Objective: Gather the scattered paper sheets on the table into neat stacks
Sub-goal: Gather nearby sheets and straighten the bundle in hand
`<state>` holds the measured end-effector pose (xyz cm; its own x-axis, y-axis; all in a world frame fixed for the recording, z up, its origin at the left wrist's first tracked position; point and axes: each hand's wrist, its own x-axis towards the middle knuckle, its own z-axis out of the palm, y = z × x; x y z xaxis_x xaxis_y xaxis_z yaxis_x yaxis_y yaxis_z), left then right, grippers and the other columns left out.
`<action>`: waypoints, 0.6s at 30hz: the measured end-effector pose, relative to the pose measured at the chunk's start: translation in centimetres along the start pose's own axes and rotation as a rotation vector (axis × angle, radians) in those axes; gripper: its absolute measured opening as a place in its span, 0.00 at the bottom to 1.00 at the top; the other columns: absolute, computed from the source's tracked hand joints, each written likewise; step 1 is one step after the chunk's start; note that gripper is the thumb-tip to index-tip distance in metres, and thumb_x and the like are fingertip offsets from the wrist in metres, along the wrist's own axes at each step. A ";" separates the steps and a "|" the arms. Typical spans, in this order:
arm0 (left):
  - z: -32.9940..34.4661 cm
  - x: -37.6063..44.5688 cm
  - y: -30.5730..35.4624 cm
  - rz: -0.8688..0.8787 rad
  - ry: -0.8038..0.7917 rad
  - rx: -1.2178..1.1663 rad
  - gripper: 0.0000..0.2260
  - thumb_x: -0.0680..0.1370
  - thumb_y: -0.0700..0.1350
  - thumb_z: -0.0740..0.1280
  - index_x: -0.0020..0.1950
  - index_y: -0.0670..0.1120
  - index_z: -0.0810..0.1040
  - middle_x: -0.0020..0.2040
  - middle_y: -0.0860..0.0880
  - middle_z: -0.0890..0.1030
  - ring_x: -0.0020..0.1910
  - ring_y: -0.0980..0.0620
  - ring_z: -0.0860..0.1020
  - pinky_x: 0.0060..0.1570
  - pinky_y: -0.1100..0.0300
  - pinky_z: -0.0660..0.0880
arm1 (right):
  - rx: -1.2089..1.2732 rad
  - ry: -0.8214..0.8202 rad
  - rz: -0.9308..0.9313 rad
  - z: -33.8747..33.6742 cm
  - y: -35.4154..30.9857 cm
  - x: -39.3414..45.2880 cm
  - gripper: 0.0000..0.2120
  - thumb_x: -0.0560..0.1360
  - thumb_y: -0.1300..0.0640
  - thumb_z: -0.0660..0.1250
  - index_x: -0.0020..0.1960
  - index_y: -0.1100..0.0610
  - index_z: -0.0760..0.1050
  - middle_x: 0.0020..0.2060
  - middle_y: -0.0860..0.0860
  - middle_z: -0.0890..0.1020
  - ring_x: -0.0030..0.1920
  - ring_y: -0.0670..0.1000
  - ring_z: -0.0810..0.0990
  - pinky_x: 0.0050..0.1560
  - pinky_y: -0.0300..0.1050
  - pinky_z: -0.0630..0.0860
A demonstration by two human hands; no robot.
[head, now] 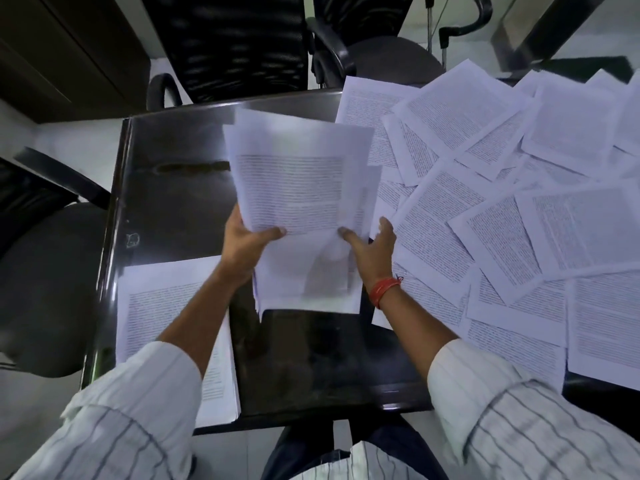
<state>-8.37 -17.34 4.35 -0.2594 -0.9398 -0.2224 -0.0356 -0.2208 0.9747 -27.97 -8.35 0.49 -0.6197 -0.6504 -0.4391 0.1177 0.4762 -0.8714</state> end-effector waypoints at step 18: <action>-2.2 -2.8 2.3 0.237 -0.030 0.038 0.18 0.68 0.41 0.78 0.58 0.49 0.83 0.54 0.46 0.85 0.54 0.42 0.83 0.51 0.39 0.81 | 0.082 -0.126 -0.474 -0.5 -5.6 -4.3 0.22 0.66 0.60 0.74 0.59 0.60 0.78 0.51 0.53 0.84 0.54 0.49 0.83 0.46 0.43 0.82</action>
<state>-5.63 -15.78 7.17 -0.2933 -0.9559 0.0130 -0.0065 0.0156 0.9999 -26.35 -7.87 7.36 -0.5216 -0.8531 -0.0095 -0.0905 0.0664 -0.9937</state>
